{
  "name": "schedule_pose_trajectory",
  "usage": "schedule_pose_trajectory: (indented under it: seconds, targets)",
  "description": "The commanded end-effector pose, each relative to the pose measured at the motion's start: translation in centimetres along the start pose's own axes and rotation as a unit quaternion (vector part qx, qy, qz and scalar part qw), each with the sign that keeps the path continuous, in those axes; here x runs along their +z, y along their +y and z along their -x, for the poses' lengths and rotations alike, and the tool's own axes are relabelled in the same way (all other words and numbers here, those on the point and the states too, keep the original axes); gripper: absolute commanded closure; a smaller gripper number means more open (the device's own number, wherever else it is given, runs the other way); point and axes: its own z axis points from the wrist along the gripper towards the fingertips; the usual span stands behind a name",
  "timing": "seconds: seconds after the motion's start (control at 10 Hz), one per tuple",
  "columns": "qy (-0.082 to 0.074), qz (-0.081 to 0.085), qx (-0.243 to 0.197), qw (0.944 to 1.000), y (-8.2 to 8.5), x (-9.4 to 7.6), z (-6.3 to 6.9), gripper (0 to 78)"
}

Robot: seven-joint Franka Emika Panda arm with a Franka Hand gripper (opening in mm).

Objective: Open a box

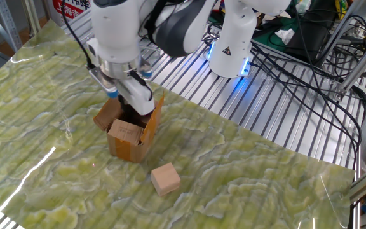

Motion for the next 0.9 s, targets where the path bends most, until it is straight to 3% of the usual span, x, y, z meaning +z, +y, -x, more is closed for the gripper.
schedule_pose_trajectory:
  seconds: [0.1,0.5,0.7,0.9]
  targets:
    - [-0.002,0.002,0.004,1.0,0.3,0.2,-0.4,77.6]
    - [-0.008,0.009,0.001,0.9999,-0.7,1.5,-1.6,77.6]
    - [-0.023,0.013,0.004,0.9996,-0.7,3.3,-1.5,77.6]
    - [-0.023,0.014,0.004,0.9996,-0.6,3.6,-1.5,77.6]
